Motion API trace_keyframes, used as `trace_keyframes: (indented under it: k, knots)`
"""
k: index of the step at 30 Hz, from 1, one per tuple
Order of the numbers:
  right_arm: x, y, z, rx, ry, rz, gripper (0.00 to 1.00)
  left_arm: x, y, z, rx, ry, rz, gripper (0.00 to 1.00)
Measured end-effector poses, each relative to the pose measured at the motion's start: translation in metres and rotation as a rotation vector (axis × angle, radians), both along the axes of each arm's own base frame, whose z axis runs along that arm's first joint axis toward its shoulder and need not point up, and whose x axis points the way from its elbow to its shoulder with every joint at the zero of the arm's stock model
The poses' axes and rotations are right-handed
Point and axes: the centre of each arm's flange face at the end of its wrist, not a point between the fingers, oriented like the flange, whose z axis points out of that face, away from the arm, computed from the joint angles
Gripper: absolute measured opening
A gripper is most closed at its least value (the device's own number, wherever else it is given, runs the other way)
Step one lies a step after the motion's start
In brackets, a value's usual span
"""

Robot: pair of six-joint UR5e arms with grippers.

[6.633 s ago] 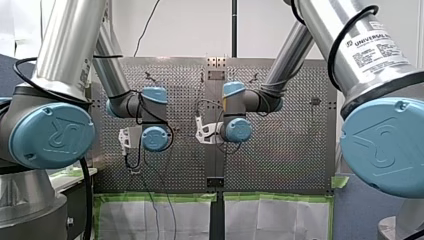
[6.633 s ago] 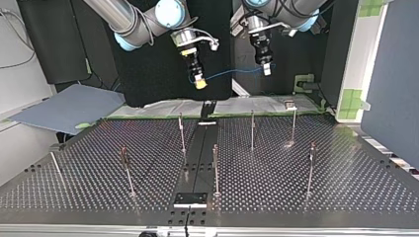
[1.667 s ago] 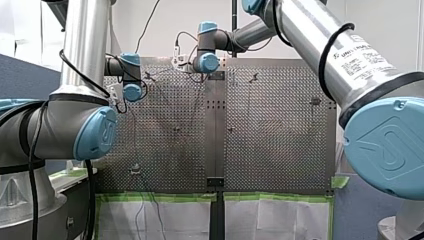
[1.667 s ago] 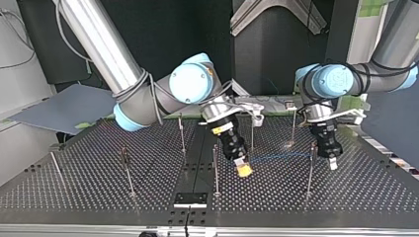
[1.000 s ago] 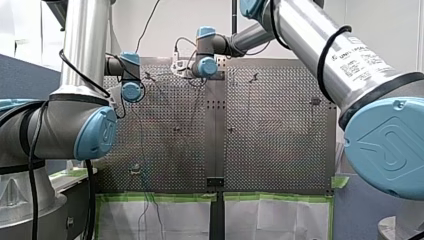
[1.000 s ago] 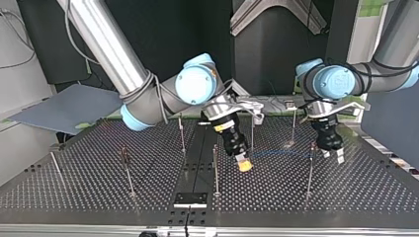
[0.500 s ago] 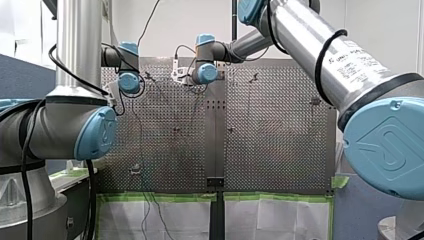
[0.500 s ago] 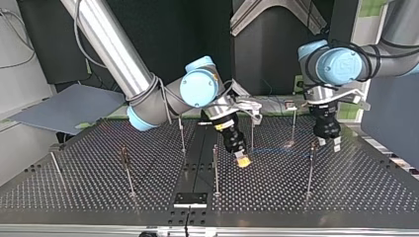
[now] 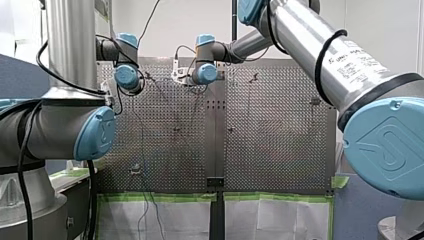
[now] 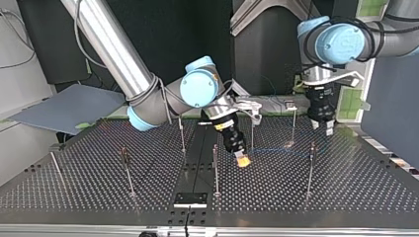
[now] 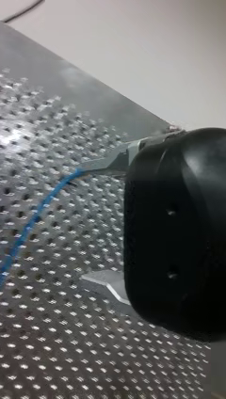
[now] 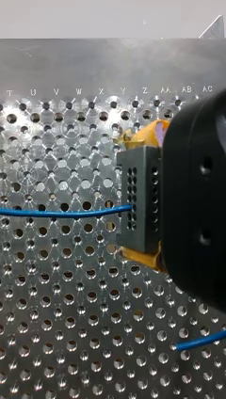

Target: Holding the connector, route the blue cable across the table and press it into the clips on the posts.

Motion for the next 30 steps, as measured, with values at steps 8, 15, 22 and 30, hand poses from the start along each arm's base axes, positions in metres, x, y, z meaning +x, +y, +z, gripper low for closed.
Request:
trace_keyframes:
  k: [8,15,22,30]
  knots:
    - [-0.001,-0.002,-0.001,0.003,0.000,-0.002,0.00,-0.021,-0.016,0.018,0.061,0.018,-0.081,1.00]
    - [-0.004,-0.005,-0.001,0.006,0.004,-0.007,0.00,-0.033,-0.029,0.037,0.125,-0.024,-0.134,1.00]
    - [-0.007,-0.010,-0.001,0.008,0.004,-0.014,0.00,-0.025,-0.045,0.038,0.178,-0.055,-0.183,1.00]
    - [-0.008,-0.012,-0.001,0.008,0.006,-0.017,0.00,0.000,-0.054,0.040,0.231,-0.094,-0.156,1.00]
